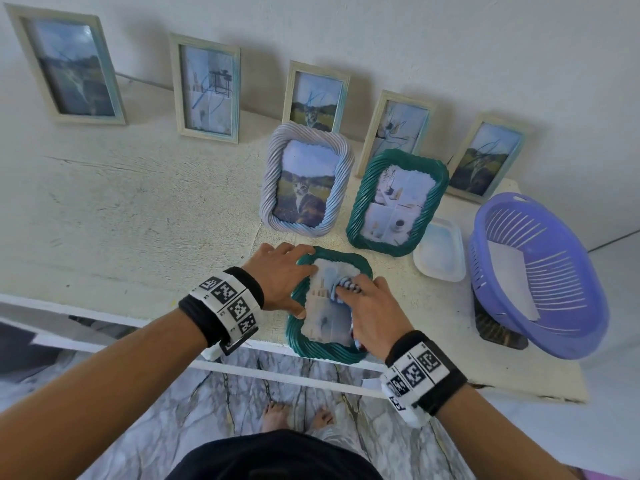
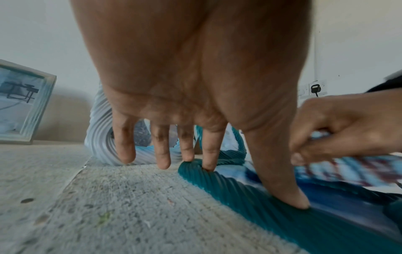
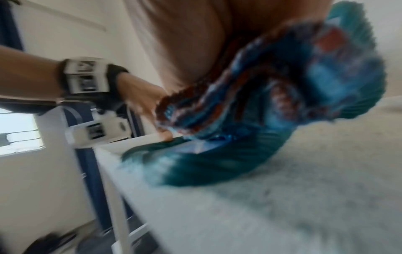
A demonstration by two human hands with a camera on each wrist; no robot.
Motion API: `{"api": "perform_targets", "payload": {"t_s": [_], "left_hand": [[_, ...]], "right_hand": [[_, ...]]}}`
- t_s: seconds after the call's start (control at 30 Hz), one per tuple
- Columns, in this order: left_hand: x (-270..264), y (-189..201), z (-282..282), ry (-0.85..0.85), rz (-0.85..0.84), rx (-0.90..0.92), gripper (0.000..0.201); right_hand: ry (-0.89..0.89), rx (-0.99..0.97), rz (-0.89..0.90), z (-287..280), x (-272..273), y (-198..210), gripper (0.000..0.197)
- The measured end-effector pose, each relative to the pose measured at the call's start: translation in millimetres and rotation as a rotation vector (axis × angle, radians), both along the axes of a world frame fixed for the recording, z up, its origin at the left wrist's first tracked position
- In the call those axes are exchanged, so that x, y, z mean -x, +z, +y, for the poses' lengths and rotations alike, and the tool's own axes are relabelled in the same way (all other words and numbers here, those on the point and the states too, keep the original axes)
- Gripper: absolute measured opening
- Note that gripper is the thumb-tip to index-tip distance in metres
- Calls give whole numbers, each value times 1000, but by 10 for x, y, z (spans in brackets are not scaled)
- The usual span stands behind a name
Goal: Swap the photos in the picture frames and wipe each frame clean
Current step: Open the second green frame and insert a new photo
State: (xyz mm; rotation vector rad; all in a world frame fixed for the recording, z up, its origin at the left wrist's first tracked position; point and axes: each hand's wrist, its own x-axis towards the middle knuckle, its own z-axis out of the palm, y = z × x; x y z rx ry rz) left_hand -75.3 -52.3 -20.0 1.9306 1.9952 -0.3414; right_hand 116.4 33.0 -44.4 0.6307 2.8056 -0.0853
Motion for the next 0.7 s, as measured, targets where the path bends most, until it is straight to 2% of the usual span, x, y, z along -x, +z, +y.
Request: {"api": "perform_targets", "payload": {"t_s": [0.13,0.2,0.3,0.4,0.5,0.63,0.7], "left_hand": [[-2,-8,-21,7,-15,-3,86],[-3,2,-22,5,-15,-2,86],[0,8,-22,-2,-14,1,85],[10,4,-22,1,-23,1,86],[7,-1,-12,-3,-28,-2,87],[17,-18,-13,2,-23,-6,89],[17,-21,-13,0,-14,-3,89]], "right_hand": [[197,58,8,-428,-202,15,47],[257,63,-39,-392,-209,14,45],[186,-18,-11,-87,-28,47,43],[11,-3,87,216,203,53,48],[-35,33,112,246,313,23,48],[83,41,223,11,191,98,44],[183,67,139,-131,72,99,43]]}}
